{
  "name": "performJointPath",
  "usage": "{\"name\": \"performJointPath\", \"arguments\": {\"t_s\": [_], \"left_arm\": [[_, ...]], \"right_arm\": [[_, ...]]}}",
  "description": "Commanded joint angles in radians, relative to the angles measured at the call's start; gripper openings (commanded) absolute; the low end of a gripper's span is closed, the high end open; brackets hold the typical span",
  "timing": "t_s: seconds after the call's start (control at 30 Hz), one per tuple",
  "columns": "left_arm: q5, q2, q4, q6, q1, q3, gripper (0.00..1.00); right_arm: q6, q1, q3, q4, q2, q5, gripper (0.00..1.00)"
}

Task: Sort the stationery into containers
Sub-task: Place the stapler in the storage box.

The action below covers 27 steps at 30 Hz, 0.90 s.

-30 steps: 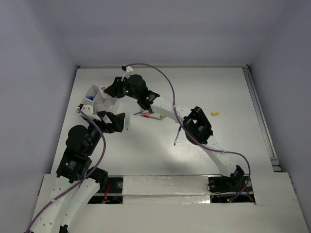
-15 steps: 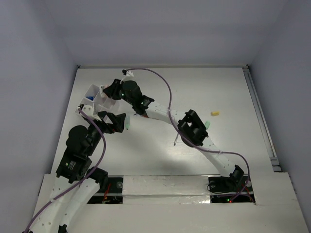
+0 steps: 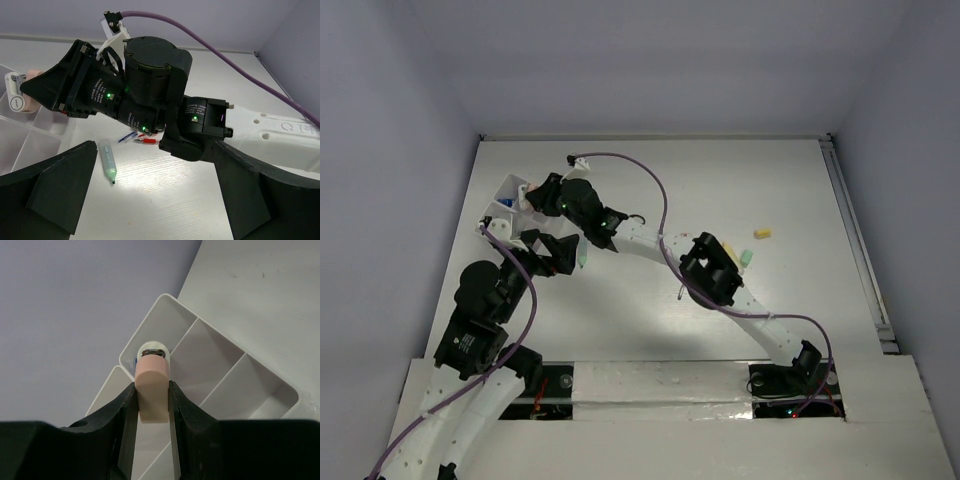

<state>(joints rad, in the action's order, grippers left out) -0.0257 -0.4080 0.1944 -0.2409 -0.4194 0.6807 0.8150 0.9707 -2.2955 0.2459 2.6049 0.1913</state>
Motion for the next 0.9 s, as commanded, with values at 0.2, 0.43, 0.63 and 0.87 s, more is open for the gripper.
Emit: {"name": "performJointPath", "arguments": {"t_s": [0.2,0.43,0.63,0.87], "left_arm": [[-0.01,0.017,-0.018,-0.001,-0.015,0.026,0.99],[-0.013,0.011,-0.019,0.0,-0.015,0.028,0.99],[-0.016,0.012,-0.016,-0.001,-0.015,0.026,0.99],[-0.017,0.015,-0.016,-0.001,-0.015,0.026,0.99]], "right_arm": [[0.076,0.01,-0.022,0.049,0.026,0.076,0.1],[0.087,0.019,-0.048,0.039,0.047,0.079,0.16],[0.09,0.028,-0.096,0.012,0.075,0.083,0.19],[0.087,0.028,-0.062,0.029,0.052,0.091,0.33]]}}
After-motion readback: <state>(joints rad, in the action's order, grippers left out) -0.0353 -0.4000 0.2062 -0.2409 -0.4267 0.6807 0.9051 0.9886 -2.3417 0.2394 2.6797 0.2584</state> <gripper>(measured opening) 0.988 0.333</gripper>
